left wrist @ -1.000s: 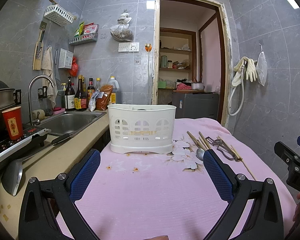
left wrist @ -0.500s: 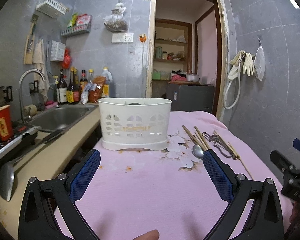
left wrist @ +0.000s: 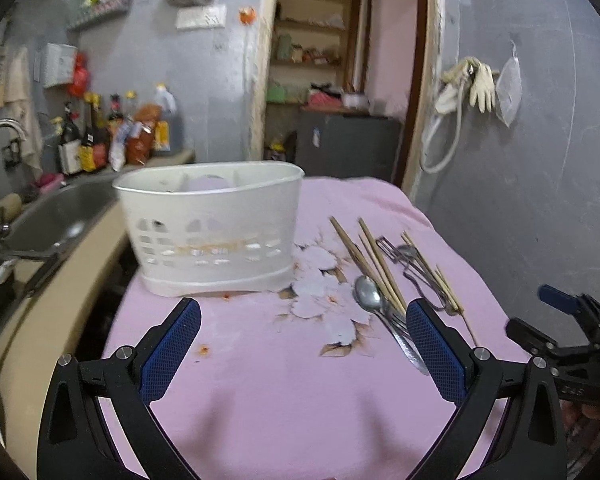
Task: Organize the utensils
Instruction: 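Grasp a wooden chopstick with the right tool while the left tool grasps a steel spoon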
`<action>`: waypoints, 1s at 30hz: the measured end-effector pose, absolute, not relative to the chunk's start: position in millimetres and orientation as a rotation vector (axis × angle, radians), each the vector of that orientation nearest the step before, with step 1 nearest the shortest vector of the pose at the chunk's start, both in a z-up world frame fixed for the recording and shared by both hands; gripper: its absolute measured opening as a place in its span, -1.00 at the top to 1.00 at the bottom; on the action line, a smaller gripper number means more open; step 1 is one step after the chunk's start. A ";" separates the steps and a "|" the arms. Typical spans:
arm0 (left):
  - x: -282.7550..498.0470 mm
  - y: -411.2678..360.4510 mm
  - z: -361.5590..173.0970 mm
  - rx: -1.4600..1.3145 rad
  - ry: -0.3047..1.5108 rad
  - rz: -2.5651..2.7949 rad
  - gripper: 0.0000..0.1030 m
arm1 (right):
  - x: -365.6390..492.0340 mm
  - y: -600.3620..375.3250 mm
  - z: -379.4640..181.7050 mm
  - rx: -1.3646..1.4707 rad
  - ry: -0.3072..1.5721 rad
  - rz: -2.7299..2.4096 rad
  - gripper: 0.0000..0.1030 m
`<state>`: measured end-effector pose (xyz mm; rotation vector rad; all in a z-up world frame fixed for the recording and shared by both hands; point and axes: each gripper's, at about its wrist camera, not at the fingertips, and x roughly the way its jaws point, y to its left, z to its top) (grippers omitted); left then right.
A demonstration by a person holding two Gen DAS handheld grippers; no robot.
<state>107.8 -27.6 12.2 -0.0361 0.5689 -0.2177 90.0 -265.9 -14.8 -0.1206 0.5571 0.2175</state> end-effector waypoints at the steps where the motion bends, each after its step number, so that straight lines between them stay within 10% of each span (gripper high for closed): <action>1: 113.5 -30.4 11.7 -0.030 0.588 -0.234 -0.95 | 93.6 -266.4 -16.0 -0.122 0.572 0.229 -0.61; 12: 177.0 -64.7 -20.7 0.073 0.805 -0.421 -0.18 | 135.4 -267.8 -42.3 -0.124 0.783 0.316 0.25; 23: 228.1 -78.6 -43.8 0.042 0.892 -0.474 0.08 | 152.8 -273.1 -53.5 -0.152 0.877 0.255 0.92; 30: 252.9 -70.9 -60.9 -0.038 0.937 -0.455 0.46 | 167.2 -280.7 -47.9 -0.127 0.881 0.220 0.99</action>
